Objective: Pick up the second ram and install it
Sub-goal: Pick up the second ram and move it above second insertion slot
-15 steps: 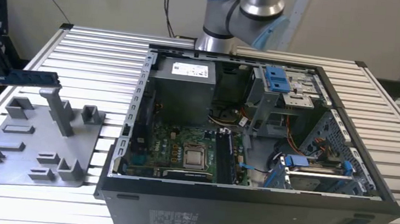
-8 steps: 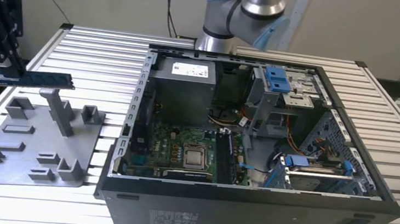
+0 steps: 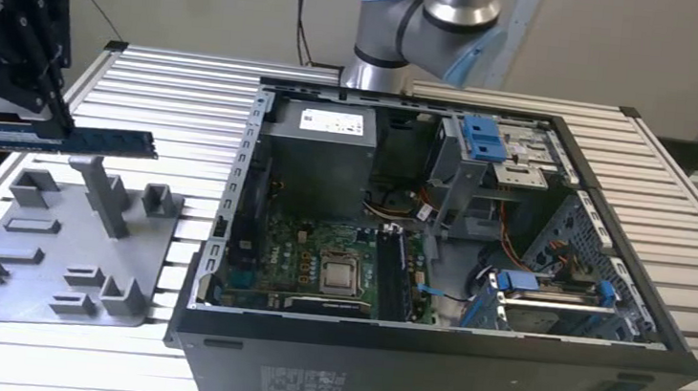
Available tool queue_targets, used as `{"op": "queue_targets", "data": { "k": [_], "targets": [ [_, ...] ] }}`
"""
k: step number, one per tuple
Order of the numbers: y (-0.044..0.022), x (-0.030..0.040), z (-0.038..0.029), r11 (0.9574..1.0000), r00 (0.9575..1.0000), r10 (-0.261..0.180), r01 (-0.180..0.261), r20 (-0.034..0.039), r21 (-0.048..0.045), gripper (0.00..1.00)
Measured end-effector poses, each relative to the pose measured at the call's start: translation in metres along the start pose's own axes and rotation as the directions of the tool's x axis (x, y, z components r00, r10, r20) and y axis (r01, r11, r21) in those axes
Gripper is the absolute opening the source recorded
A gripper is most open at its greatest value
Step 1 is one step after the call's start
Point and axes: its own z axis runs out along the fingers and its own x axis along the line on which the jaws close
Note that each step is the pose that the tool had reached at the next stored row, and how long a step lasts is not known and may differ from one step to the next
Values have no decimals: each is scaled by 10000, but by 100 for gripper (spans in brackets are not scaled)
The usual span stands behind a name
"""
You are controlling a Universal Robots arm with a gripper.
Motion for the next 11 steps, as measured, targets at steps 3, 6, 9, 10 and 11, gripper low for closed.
{"op": "queue_targets", "data": {
  "k": [3, 6, 9, 10, 11],
  "targets": [
    [-88, 9, -3, 10000, 10000, 2, -2, 0, 0, 13],
    [-191, 21, -7, 10000, 10000, 0, 0, 0, 0, 13],
    [-324, 35, -11, 10000, 10000, 1, -1, 1, -3, 13],
    [-370, 40, -13, 10000, 10000, 2, -2, 1, -4, 13],
    [-415, 45, -15, 10000, 10000, 1, -1, 0, -7, 13]
  ]
}}
